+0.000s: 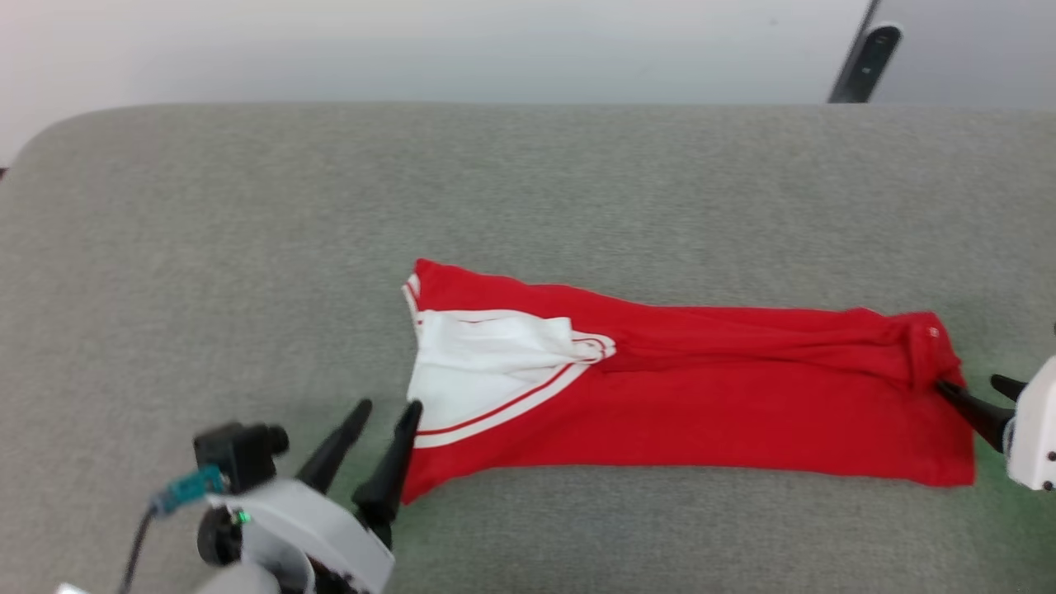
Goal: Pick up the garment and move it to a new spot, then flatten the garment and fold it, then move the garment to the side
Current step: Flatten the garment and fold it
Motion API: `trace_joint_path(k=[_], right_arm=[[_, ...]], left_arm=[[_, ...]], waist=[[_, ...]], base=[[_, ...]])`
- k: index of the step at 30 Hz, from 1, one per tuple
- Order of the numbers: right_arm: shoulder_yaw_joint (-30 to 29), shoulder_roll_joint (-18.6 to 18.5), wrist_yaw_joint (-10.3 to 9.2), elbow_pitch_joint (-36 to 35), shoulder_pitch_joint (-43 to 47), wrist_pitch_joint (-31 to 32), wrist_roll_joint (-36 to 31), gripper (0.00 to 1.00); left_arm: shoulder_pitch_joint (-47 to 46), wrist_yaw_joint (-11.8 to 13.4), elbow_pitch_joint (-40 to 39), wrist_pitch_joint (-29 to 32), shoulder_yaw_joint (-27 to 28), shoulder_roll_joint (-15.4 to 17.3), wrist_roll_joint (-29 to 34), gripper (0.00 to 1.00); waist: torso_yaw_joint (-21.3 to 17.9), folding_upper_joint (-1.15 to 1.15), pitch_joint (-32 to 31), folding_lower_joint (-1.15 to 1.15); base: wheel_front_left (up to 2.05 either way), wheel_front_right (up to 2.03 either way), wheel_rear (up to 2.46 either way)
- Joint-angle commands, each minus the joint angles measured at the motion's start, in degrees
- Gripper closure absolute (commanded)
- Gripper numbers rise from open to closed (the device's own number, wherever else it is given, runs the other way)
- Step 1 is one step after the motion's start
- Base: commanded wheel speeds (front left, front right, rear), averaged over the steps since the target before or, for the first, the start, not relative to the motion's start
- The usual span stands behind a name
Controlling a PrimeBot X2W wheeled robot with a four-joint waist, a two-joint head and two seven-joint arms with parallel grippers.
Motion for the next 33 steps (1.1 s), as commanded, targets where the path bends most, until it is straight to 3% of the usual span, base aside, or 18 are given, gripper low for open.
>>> trace_joint_path(k=[1, 10, 14, 18, 25, 26, 29, 33], right_arm=[[-1.0, -0.3, -0.07, 0.2, 0.8, 0.6, 0.3, 0.00], [-6.9, 1.4, -0.06, 6.7, -0.9, 11.4, 0.9, 0.00], [-9.3, 3.5, -0.07, 10.7, -3.1, 15.7, -1.5, 0.00], [-10.9, 5.1, -0.07, 14.9, -5.3, 19.2, -5.2, 0.00], [-12.5, 8.6, -0.09, 19.6, -6.2, 21.7, -11.8, 0.00], [-12.7, 9.3, -0.09, 19.6, -6.0, 21.8, -12.1, 0.45], [-12.9, 11.0, -0.03, 18.2, -5.2, 21.2, -11.9, 1.00], [-13.7, 10.9, -0.02, 16.6, -4.3, 20.0, -11.8, 1.00]], left_arm=[[2.5, 0.3, -0.9, 0.0, 1.6, -1.1, 2.0, 0.00], [12.3, 2.6, -4.4, 0.0, 15.9, -10.9, 22.4, 0.00], [14.6, 2.1, -4.7, 0.0, 20.4, -14.6, 31.6, 0.00], [15.2, 1.0, -2.9, 0.0, 21.4, -16.4, 38.8, 0.00], [14.0, -1.6, -0.3, 0.0, 24.2, -20.5, 44.0, 0.00], [13.9, -2.1, -0.1, 0.0, 24.6, -21.1, 44.6, 0.00], [13.8, -3.2, 0.5, 0.0, 25.9, -22.5, 46.4, 0.00], [14.3, -4.4, 1.2, 0.0, 28.2, -23.9, 48.3, 0.00]], waist=[[2.3, 0.00, -0.4, 0.00], [6.4, 0.00, -0.2, 0.00], [7.5, 0.00, 0.2, 0.00], [8.6, 0.00, 0.9, 0.00], [9.6, 0.00, 2.6, 0.00], [9.7, 0.00, 2.8, 0.00], [9.7, 0.00, 3.2, 0.00], [9.0, 0.00, 3.1, 0.00]], base=[[0.00, 0.00, 0.00], [0.00, 0.00, 0.00], [0.00, 0.00, 0.00], [0.00, 0.00, 0.00], [0.00, 0.00, 0.00], [0.00, 0.00, 0.00], [0.00, 0.00, 0.00], [0.00, 0.00, 0.00]])
